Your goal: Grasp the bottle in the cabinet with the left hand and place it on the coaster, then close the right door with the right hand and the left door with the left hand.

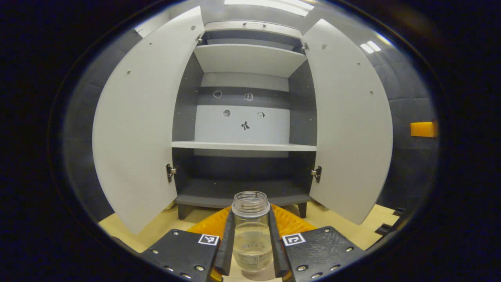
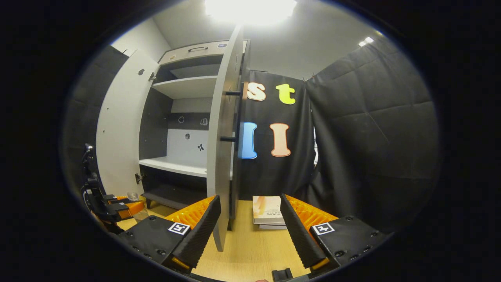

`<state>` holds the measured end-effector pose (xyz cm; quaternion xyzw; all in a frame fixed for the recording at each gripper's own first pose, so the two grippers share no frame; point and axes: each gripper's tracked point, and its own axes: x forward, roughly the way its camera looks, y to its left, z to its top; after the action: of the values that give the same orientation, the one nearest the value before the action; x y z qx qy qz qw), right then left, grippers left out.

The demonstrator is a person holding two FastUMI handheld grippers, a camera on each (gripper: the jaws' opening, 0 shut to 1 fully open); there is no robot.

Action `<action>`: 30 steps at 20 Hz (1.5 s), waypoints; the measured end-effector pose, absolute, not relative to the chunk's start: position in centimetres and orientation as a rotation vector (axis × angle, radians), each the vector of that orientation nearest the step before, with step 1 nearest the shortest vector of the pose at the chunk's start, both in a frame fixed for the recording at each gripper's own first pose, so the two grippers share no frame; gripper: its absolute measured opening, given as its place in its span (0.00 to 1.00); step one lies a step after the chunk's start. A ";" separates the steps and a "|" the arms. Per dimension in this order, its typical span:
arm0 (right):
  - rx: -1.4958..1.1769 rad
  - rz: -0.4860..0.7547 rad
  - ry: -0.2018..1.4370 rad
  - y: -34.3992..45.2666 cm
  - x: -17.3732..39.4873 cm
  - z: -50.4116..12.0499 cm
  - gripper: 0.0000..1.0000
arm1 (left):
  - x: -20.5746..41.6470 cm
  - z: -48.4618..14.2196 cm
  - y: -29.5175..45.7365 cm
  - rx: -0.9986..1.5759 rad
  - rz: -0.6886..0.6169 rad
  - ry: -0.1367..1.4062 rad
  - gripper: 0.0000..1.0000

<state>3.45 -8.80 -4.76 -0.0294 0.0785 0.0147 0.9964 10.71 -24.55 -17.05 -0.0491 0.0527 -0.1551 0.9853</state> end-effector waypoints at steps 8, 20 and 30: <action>-0.082 -0.041 0.183 -11.3 1.8 -5.9 0.98 | 9.4 -22.3 -24.3 -0.147 -0.321 0.150 0.43; -0.126 -0.060 0.196 -12.4 1.5 -6.0 0.98 | 9.3 -24.2 -26.1 -0.158 -0.289 0.178 0.44; -0.096 -0.031 0.189 -10.7 2.1 -6.2 0.98 | 8.3 -23.0 -25.0 -0.115 -0.291 0.209 0.90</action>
<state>2.15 -10.66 -6.17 -0.0481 0.0944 -0.0157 0.9943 8.26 -25.02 -23.03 -0.0571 0.1036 -0.1447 0.9824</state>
